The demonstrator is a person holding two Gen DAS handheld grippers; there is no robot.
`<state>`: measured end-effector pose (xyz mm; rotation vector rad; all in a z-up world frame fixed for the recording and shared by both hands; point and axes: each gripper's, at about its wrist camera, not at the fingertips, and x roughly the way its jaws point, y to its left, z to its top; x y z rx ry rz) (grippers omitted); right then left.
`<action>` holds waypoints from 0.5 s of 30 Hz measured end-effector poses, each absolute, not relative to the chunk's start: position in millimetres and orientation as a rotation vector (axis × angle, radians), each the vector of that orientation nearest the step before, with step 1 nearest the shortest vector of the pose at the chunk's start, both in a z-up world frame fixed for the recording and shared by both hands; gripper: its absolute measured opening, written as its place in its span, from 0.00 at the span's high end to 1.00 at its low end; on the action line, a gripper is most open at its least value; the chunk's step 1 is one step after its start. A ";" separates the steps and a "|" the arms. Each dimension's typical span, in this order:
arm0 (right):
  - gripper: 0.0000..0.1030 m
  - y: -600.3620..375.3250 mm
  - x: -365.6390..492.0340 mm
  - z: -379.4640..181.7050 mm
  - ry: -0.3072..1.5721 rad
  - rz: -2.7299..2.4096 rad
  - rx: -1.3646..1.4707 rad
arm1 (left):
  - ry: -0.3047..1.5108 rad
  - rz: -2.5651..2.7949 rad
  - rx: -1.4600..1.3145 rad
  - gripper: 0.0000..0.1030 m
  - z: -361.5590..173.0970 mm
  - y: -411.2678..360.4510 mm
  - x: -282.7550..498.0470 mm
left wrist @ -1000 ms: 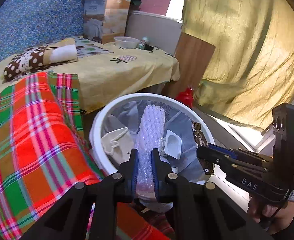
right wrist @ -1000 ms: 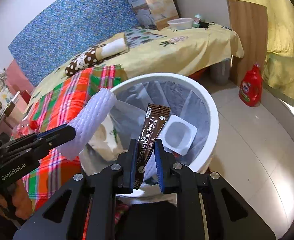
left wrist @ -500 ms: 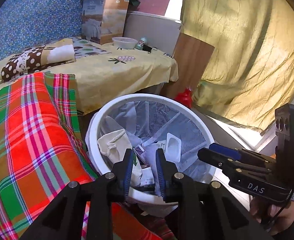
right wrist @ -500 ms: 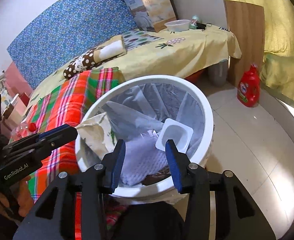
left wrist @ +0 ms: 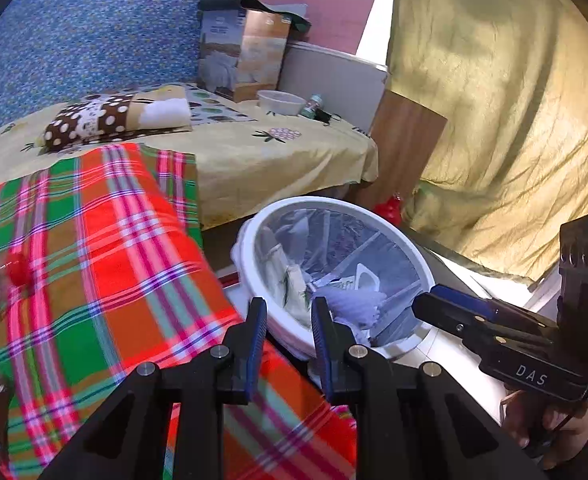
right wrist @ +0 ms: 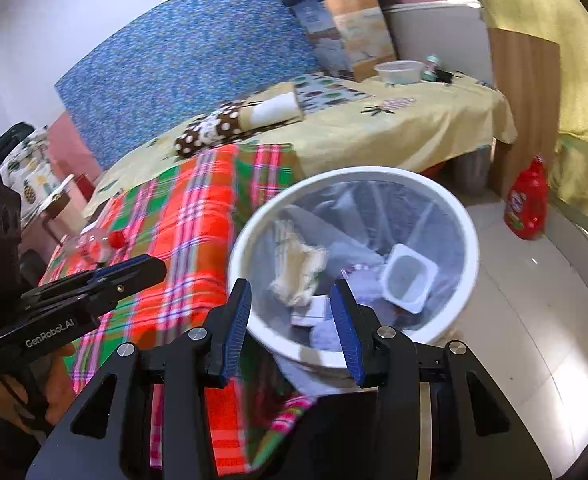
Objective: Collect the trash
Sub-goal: 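Move both open tools back over the bed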
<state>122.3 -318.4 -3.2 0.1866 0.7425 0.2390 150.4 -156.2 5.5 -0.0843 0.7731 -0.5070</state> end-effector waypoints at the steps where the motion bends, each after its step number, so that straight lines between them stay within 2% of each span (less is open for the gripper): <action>1: 0.57 -315.2 121.1 -2.3 0.740 0.249 0.182 | 0.773 -0.497 -0.089 0.78 6.3 -151.0 147.6; 15: 0.58 -269.2 115.9 3.8 0.720 0.376 0.113 | 0.755 -0.367 -0.131 0.78 10.1 -87.3 120.1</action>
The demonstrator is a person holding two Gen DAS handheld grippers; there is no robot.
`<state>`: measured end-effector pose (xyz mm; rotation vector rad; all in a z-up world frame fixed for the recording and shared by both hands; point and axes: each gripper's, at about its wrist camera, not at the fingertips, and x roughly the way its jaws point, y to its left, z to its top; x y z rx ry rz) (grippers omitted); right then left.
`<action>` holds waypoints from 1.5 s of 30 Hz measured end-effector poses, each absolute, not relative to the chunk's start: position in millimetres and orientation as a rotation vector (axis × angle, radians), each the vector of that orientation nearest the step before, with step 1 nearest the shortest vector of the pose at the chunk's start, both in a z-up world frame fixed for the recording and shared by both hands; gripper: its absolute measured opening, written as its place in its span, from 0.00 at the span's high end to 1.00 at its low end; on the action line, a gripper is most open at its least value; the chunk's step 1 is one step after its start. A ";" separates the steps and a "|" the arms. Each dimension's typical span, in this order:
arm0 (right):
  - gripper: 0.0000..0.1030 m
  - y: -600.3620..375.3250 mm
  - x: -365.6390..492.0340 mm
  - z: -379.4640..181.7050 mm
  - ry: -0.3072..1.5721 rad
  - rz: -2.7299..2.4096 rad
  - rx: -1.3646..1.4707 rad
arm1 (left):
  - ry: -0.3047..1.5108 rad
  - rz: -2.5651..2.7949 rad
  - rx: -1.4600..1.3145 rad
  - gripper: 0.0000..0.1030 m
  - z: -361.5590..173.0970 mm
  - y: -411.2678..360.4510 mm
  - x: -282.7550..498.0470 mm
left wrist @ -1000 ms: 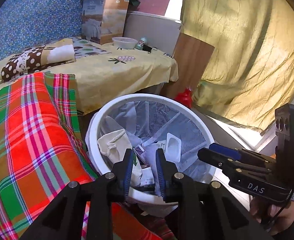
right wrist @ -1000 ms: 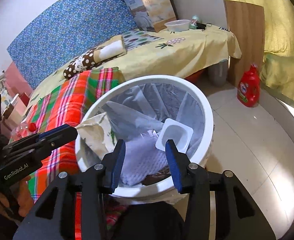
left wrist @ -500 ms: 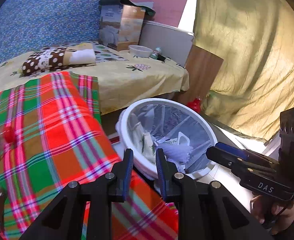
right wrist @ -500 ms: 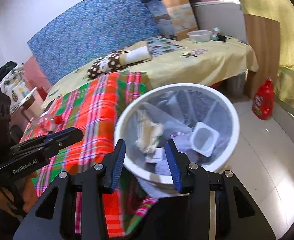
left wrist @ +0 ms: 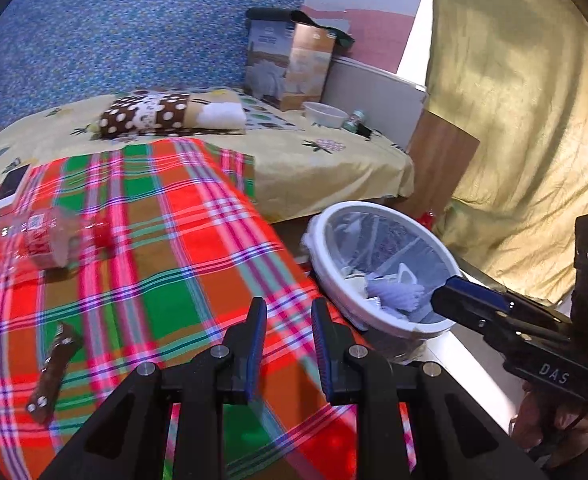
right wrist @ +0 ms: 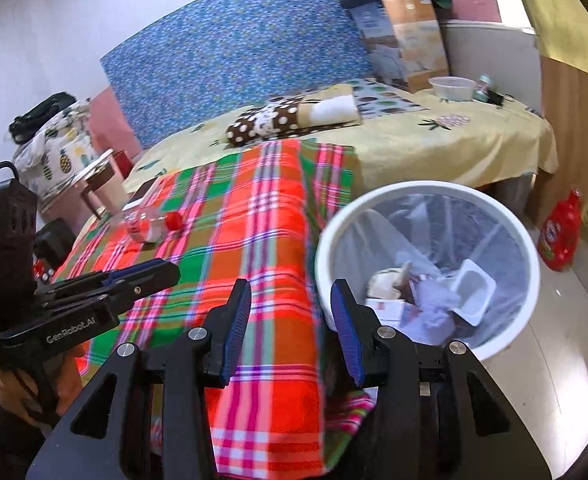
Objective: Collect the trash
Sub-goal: 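Move both open tools back over the bed, then grasp the brown snack wrapper on the plaid cloth with the left tool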
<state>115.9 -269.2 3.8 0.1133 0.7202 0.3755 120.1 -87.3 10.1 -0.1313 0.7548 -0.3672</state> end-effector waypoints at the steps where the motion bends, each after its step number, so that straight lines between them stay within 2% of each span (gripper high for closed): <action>1: 0.58 -265.5 116.9 3.9 0.720 0.387 0.110 | 0.755 -0.354 -0.132 0.78 9.4 -82.4 118.9; 26: 0.57 -198.5 120.2 5.9 0.738 0.536 0.012 | 0.743 -0.036 -0.130 0.78 -5.3 38.1 94.9; 29: 0.57 -193.0 123.1 6.0 0.739 0.544 0.005 | 0.765 -0.006 -0.130 0.77 -14.1 50.7 98.0; 32: 0.57 -188.9 125.8 4.3 0.746 0.550 0.000 | 0.807 0.000 -0.132 0.72 -26.1 58.0 103.4; 40: 0.57 -174.2 136.9 3.6 0.758 0.581 -0.026 | 0.893 0.008 -0.093 0.72 -48.6 55.5 111.2; 42: 0.57 -170.5 141.2 4.0 0.759 0.593 -0.030 | 0.891 0.003 -0.097 0.74 -49.0 54.8 109.6; 43: 0.57 -168.9 142.8 4.1 0.760 0.602 -0.035 | 0.892 0.006 -0.099 0.81 -49.6 55.7 108.3; 45: 0.57 -164.4 147.2 3.8 0.760 0.616 -0.042 | 0.890 0.005 -0.115 0.83 -48.9 58.2 106.8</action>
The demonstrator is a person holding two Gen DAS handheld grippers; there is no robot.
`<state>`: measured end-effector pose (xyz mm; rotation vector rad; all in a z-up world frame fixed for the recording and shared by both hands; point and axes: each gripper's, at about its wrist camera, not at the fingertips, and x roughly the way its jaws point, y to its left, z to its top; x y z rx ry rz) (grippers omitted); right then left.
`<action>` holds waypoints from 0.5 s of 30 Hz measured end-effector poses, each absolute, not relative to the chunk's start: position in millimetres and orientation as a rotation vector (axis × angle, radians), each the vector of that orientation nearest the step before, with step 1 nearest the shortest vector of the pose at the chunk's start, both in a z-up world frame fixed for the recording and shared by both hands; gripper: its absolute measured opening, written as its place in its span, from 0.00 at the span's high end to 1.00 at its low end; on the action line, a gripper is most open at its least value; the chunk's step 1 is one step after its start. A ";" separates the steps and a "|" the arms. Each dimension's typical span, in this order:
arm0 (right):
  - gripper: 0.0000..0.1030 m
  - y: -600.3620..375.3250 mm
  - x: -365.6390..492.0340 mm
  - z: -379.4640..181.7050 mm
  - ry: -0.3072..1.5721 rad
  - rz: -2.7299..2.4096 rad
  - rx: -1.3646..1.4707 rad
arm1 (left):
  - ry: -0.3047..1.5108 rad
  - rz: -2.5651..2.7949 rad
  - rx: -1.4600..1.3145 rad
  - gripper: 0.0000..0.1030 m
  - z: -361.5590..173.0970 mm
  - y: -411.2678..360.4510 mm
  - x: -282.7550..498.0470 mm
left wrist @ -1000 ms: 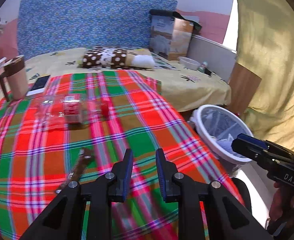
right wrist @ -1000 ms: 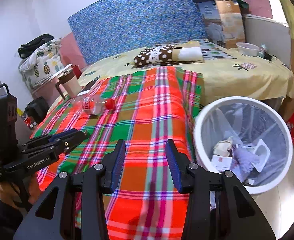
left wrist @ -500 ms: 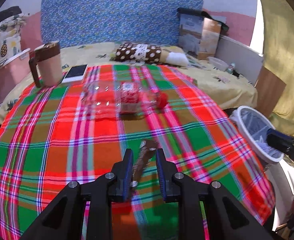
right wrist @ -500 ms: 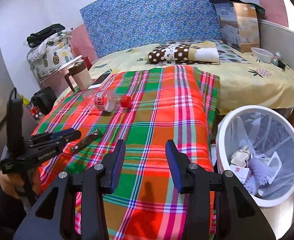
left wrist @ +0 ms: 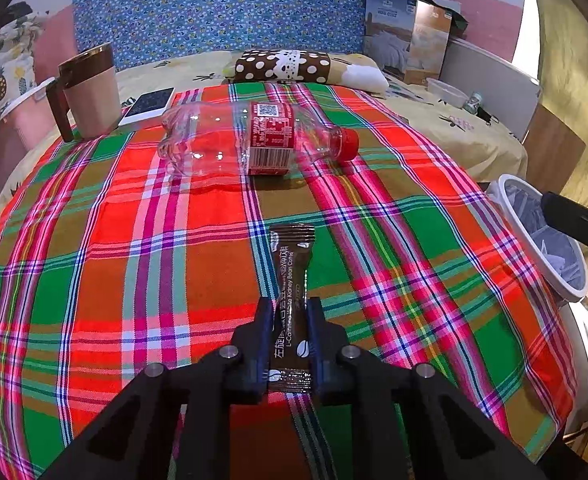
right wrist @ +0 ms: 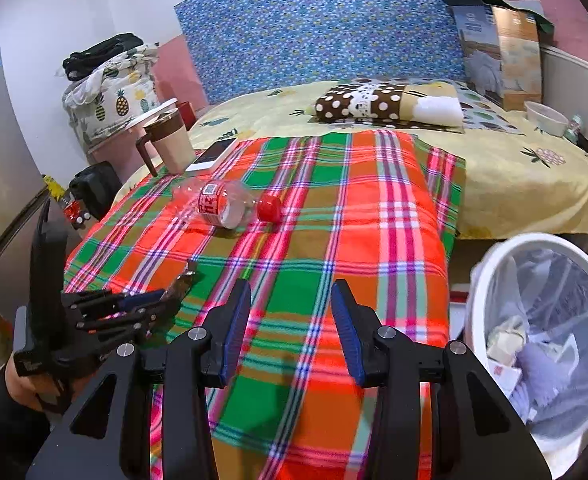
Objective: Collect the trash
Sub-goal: 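Grasp the brown snack wrapper on the plaid cloth with the left tool, then grasp the clear red-capped Coke bottle with the right tool while the left tool holds the wrapper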
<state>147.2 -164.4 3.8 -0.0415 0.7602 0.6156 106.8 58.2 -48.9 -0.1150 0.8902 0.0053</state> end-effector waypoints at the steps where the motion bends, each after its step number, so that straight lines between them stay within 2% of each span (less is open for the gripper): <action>1: 0.57 -160.7 150.6 3.6 0.764 0.626 -0.049 | 0.889 0.005 -0.124 0.84 -48.3 59.4 107.0; 15: 0.57 -125.7 202.5 -1.6 0.778 0.650 -0.124 | 0.843 0.107 -0.206 0.84 -32.5 98.9 111.5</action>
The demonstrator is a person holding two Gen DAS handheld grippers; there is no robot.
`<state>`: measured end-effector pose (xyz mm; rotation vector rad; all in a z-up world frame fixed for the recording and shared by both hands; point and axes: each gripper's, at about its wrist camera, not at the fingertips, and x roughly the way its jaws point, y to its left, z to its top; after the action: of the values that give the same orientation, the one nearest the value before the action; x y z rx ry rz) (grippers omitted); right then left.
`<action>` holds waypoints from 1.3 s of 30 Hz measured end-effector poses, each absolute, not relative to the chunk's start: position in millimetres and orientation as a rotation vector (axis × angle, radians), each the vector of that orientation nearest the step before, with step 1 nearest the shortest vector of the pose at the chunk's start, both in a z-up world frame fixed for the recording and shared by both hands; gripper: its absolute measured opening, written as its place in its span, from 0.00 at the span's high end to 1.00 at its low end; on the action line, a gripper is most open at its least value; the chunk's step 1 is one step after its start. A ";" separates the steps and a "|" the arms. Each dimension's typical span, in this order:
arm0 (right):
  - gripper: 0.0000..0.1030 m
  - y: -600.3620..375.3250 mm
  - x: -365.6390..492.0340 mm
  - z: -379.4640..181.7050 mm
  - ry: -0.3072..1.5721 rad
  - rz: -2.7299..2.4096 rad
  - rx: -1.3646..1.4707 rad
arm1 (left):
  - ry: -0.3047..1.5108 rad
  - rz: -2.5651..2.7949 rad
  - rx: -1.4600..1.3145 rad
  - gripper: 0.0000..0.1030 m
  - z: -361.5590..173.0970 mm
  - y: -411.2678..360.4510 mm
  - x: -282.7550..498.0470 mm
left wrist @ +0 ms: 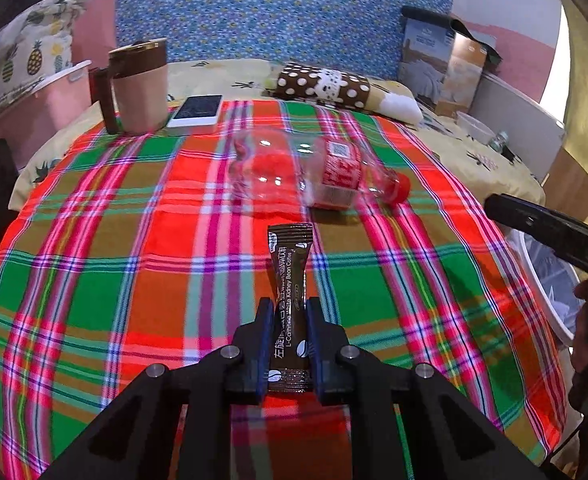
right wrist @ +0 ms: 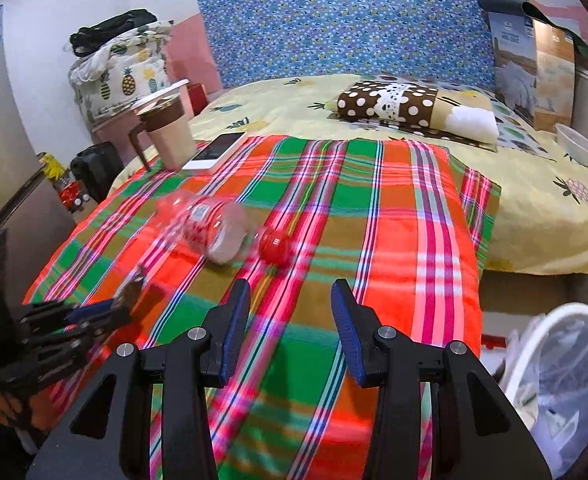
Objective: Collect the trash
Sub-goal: 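Grasp the clear red-capped Coke bottle with the right tool while the left tool holds the wrapper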
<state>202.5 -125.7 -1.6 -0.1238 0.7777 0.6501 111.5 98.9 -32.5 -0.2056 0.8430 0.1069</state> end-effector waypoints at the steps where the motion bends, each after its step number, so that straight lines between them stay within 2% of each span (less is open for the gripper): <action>1: 0.57 -122.5 208.6 -1.9 0.774 0.640 -0.129 | 0.841 0.109 -0.209 0.84 -32.2 101.5 112.3; 14: 0.57 -93.9 265.9 -27.3 0.879 0.668 -0.183 | 0.836 0.136 -0.241 0.84 -34.4 126.4 122.8; 21: 0.57 -94.0 237.7 -23.8 0.941 0.798 -0.198 | 0.831 0.160 -0.267 0.84 -36.4 139.7 119.4; 29: 0.57 -89.4 194.6 -5.0 0.908 0.897 -0.156 | 0.806 0.184 -0.289 0.84 -30.1 147.0 105.3; 31: 0.46 -80.5 191.8 -2.3 0.888 0.919 -0.166 | 0.799 0.189 -0.295 0.84 -28.4 149.7 101.2; 32: 0.38 -75.1 192.9 -2.5 0.881 0.926 -0.174 | 0.797 0.191 -0.299 0.84 -28.0 151.1 99.7; 39: 0.36 -38.7 204.0 -13.7 0.883 0.974 -0.257 | 0.790 0.206 -0.322 0.84 -27.2 164.4 91.9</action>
<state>204.0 -38.7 -13.7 -0.2565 0.8830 0.9738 91.9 164.4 -27.2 -0.3220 0.7904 0.2058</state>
